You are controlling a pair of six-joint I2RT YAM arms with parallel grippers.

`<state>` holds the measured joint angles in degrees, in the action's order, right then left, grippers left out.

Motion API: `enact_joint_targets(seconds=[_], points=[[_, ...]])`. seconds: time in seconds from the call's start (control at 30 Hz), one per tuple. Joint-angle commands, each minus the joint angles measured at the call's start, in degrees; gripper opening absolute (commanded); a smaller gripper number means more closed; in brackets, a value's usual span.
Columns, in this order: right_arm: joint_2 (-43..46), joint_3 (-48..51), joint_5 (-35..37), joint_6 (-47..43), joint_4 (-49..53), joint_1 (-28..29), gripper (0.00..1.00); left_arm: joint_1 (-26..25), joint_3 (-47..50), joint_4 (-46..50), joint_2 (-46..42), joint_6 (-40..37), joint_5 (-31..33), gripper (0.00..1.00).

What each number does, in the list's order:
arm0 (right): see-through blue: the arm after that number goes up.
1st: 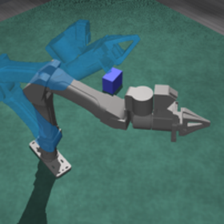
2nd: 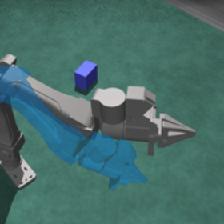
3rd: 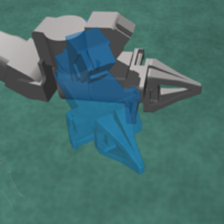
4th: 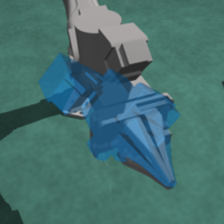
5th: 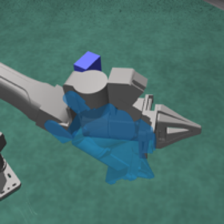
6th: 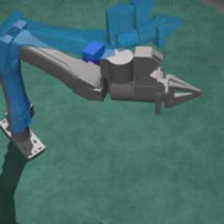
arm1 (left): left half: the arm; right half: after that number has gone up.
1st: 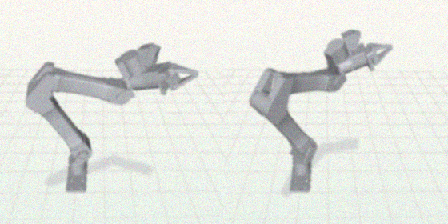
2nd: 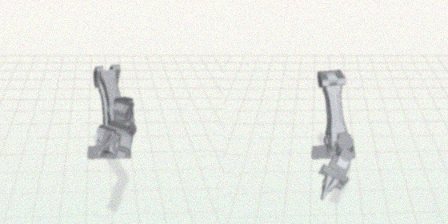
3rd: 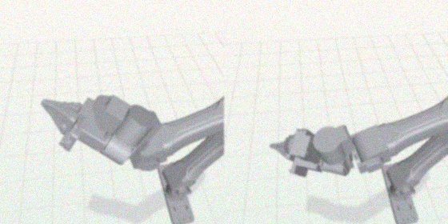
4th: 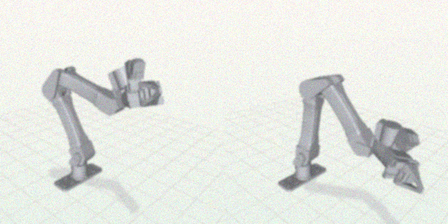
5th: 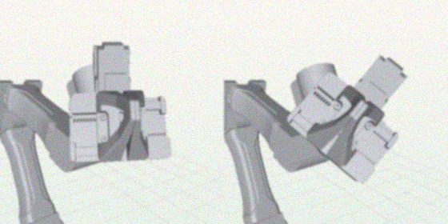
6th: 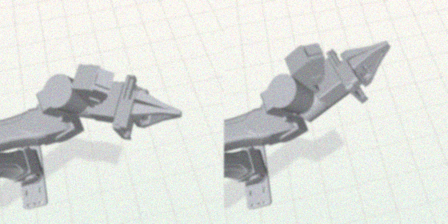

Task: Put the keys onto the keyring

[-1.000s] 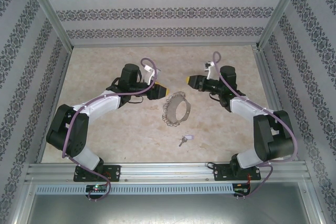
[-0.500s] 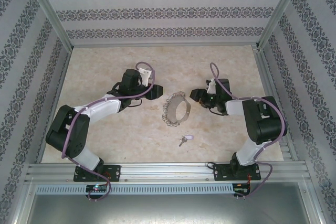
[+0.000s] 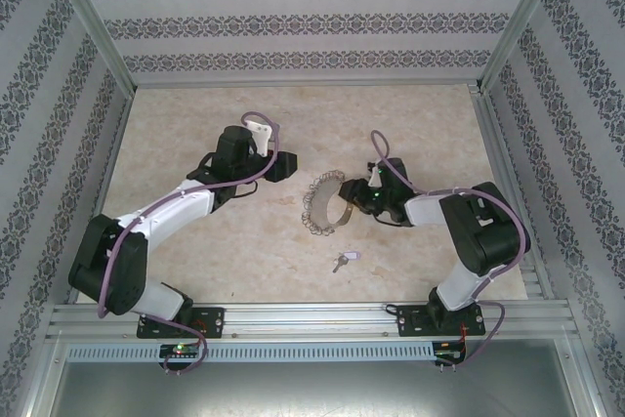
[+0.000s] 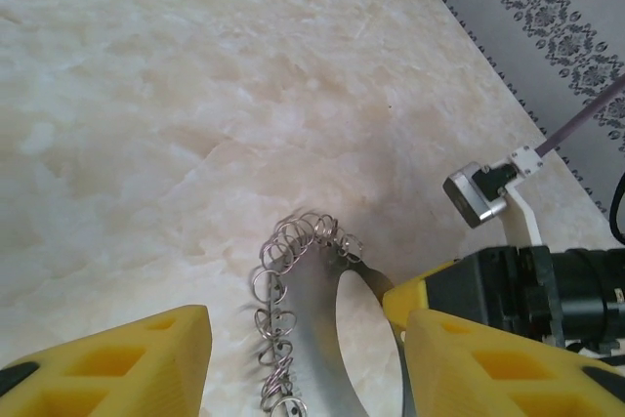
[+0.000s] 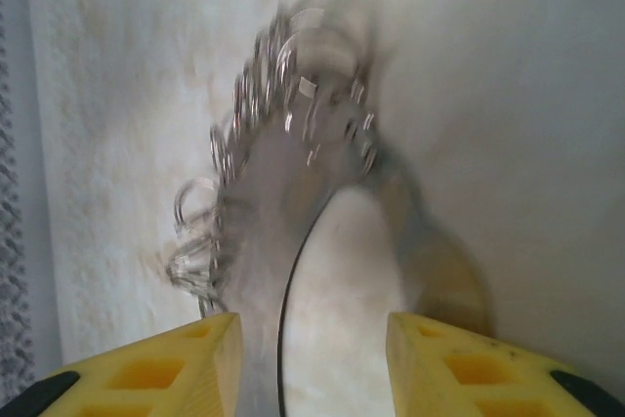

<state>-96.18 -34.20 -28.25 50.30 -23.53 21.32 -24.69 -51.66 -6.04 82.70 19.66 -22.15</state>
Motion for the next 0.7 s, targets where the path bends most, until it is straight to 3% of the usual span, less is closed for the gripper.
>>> enact_joint_targets(seconds=[0.0,0.2,0.37,0.5,0.67], points=[[-0.33,1.03,1.87,5.28,6.82,6.16,0.43,-0.28,-1.43,4.01,-2.70,-1.96,1.41,0.56],[-1.08,-4.13,5.19,8.53,8.26,15.03,0.42,0.01,-1.35,4.64,-4.25,-3.15,1.94,0.58],[-0.25,-9.69,6.42,6.62,11.93,17.10,0.44,0.48,-0.54,2.84,-5.09,-2.87,2.29,0.59],[6.05,-10.37,8.66,4.23,17.02,13.26,0.47,0.67,-0.38,2.46,-5.27,-1.69,2.30,0.61],[13.24,-11.88,9.61,-2.11,25.75,5.15,0.50,0.53,-0.50,3.46,-2.74,-2.04,-2.64,0.63]])
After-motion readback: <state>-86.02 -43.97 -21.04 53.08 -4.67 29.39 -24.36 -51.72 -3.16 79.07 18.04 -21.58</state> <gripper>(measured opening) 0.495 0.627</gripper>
